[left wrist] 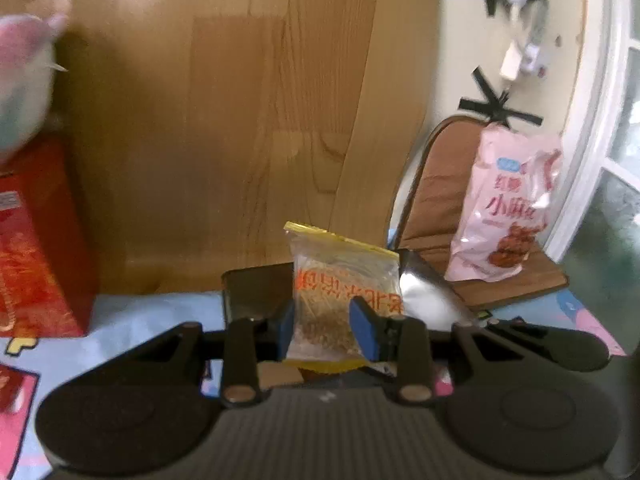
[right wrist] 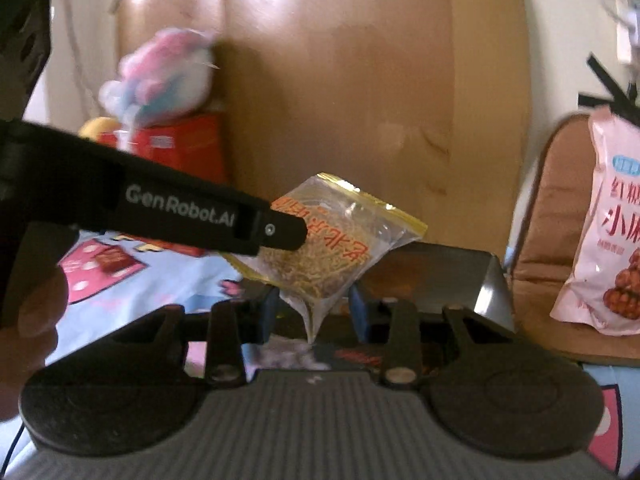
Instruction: Organize snacks
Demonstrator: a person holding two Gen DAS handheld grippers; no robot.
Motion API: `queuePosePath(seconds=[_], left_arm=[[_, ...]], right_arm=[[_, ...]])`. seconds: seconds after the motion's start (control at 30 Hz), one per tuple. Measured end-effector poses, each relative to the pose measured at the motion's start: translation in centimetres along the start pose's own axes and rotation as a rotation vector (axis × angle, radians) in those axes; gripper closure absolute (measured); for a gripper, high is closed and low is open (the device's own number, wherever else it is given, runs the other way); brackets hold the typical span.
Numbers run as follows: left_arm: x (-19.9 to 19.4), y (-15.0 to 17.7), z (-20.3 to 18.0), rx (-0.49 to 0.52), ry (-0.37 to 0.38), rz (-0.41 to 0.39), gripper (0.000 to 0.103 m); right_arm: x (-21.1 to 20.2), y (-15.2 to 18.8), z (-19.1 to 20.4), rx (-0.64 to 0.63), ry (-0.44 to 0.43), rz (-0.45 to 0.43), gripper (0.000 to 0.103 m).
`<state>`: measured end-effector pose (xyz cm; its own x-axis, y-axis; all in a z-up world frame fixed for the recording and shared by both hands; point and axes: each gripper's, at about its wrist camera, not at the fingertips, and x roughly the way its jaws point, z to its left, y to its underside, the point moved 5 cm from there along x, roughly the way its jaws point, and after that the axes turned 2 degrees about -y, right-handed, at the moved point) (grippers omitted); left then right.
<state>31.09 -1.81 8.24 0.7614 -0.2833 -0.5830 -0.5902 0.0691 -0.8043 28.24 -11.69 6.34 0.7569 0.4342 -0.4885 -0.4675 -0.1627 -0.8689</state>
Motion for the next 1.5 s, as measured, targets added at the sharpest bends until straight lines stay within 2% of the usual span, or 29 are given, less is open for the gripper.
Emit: queuePosePath(seconds=[0.17,0.3,0.4,0.5,0.6,0.7,0.8,0.87,0.9,0.97,1.0,1.03,1.17,1.27,1.3,1.37,1.43,1.5], left_arm=[[4.0,0.2,-0.5,-0.012,0.031,0.05,0.071],[6.1,0.2,-1.9,0.01,0.046,0.067,0.069],[5.7,0.4,-2.4,0.01,0.055,0.063,0.068],[2.8,0.6,-1.6,-0.005,0.069,0.01,0.067],[-1.0,2.0,0.3,-0.057,0.092,-0.026,0.063],[-4.0,5.0,2.6,-0.112,0.078,-0.016,0.063],[-5.9,8.3,4.9,-0.177,0.037,0.03,0.063],[-7.0,10.5,6.1,-0.213,0.015,0.059,0.063],[-7.7,11.5,6.5,-0.226,0.005,0.07,0.063],[-8.8,13.1,7.1,-0.245,-0.002,0.078,0.061],[-9.4,13.8,7.2,-0.254,-0.004,0.079,0.06],[-9.9,14.3,7.3,-0.263,-0.003,0.08,0.059],[-10.9,15.3,7.0,-0.28,0.027,0.084,0.059],[-11.3,15.3,6.2,-0.271,0.041,0.079,0.059],[-11.4,15.3,6.0,-0.267,0.047,0.078,0.059],[-11.6,15.5,5.6,-0.261,0.053,0.075,0.058],[-12.0,15.6,5.3,-0.258,0.06,0.072,0.058],[-12.6,15.8,5.1,-0.256,0.07,0.063,0.056]], right_arm=[[1.6,0.5,-2.4,0.039,0.062,0.039,0.061],[0.6,1.2,-4.3,0.084,0.138,0.01,0.055],[-1.0,1.3,-5.4,0.115,0.177,-0.019,0.052],[-3.8,1.9,-5.7,0.141,0.151,-0.072,0.053],[-6.1,3.3,-5.3,0.164,0.102,-0.075,0.053],[-6.5,5.0,-4.5,0.191,0.009,-0.024,0.054],[-5.4,5.8,-4.4,0.154,0.047,0.017,0.056],[-4.1,6.2,-5.6,0.189,0.062,0.064,0.056],[-3.1,6.6,-6.5,0.223,0.062,0.121,0.056],[-2.6,7.4,-7.0,0.322,-0.045,0.17,0.056],[-2.7,7.7,-6.7,0.347,-0.085,0.188,0.059],[-2.9,8.1,-6.0,0.338,-0.105,0.201,0.063],[-4.5,9.8,-1.0,0.185,-0.109,0.225,0.066],[-6.7,10.9,2.4,0.057,-0.106,0.175,0.069],[-7.4,11.3,3.5,0.001,-0.081,0.152,0.074],[-8.5,11.7,4.9,-0.089,-0.014,0.099,0.076],[-9.6,11.4,5.3,-0.116,0.018,0.038,0.078],[-10.7,10.7,4.8,-0.066,-0.005,0.007,0.078]])
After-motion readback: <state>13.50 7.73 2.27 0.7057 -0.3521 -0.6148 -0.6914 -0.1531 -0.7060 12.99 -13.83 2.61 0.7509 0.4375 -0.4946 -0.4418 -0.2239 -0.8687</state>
